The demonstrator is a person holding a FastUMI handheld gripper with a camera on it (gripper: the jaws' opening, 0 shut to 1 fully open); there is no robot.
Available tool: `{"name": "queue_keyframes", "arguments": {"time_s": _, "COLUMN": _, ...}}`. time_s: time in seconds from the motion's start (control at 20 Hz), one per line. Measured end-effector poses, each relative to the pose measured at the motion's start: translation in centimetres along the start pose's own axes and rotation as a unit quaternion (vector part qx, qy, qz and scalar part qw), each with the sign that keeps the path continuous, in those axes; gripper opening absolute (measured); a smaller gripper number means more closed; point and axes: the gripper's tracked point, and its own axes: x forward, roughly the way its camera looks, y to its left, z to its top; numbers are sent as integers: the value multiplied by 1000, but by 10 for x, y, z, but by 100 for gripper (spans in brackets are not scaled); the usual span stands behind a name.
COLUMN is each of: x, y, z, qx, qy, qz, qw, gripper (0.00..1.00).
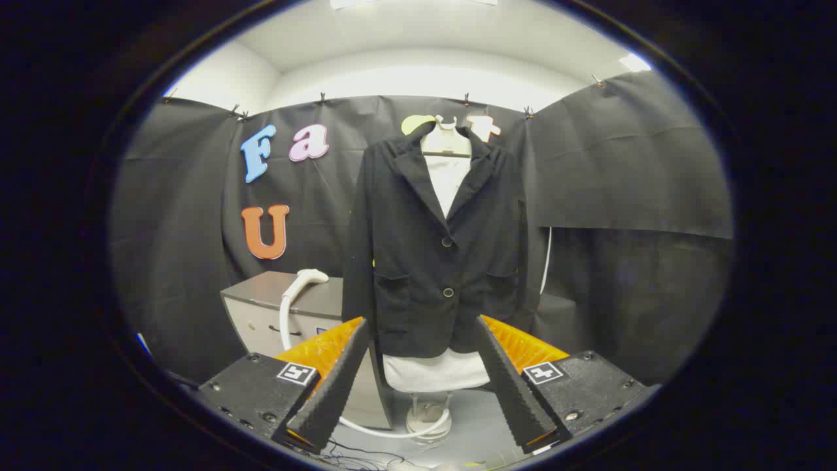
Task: Iron the clothes twice with a garment steamer, once on the left side and once on the right side.
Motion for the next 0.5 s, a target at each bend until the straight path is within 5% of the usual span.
{"name": "queue_keyframes", "arguments": {"time_s": 0.5, "x": 13, "y": 6, "z": -7, "qx": 25, "qy": 11, "qz": -13, "qw": 1000, "gripper": 100}}
